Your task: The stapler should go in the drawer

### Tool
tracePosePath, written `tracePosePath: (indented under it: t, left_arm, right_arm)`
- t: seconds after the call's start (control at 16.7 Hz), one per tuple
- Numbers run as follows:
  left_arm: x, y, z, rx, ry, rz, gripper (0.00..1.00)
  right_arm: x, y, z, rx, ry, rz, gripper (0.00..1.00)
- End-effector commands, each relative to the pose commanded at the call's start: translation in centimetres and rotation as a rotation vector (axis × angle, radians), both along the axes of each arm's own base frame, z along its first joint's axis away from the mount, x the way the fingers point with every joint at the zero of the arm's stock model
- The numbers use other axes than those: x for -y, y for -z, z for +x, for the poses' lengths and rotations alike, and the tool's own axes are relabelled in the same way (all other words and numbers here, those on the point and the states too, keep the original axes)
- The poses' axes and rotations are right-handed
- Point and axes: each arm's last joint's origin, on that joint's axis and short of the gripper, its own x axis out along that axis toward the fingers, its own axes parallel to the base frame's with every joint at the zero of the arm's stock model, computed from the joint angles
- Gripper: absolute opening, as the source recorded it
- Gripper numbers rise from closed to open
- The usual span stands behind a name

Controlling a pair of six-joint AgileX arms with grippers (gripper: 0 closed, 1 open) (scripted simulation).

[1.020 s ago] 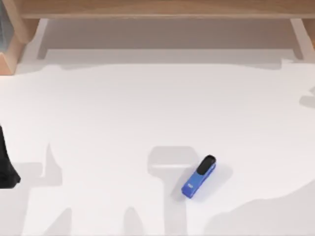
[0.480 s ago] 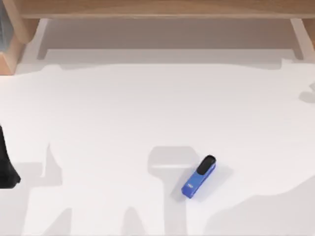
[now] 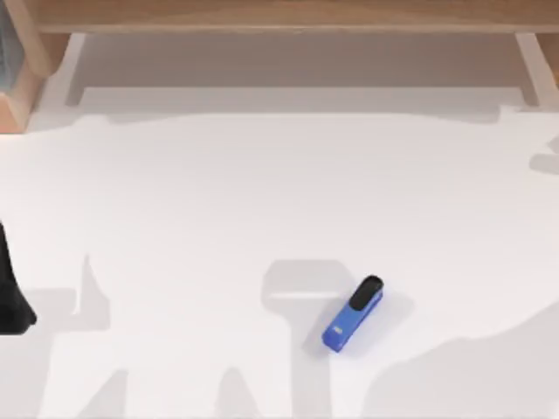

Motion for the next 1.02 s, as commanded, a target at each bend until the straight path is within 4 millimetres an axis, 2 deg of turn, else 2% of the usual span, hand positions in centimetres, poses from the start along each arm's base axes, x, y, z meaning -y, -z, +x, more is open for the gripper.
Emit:
tracePosePath:
  t: [0.72, 1.02]
  left_arm:
    - [0.00, 0.00, 0.00, 0.000, 0.000, 0.000, 1.00]
    - [0.00, 0.00, 0.00, 0.000, 0.000, 0.000, 1.00]
  right_arm:
    - [0.00, 0.00, 0.00, 0.000, 0.000, 0.000, 0.02]
    - [0.00, 0.00, 0.00, 0.000, 0.000, 0.000, 0.00]
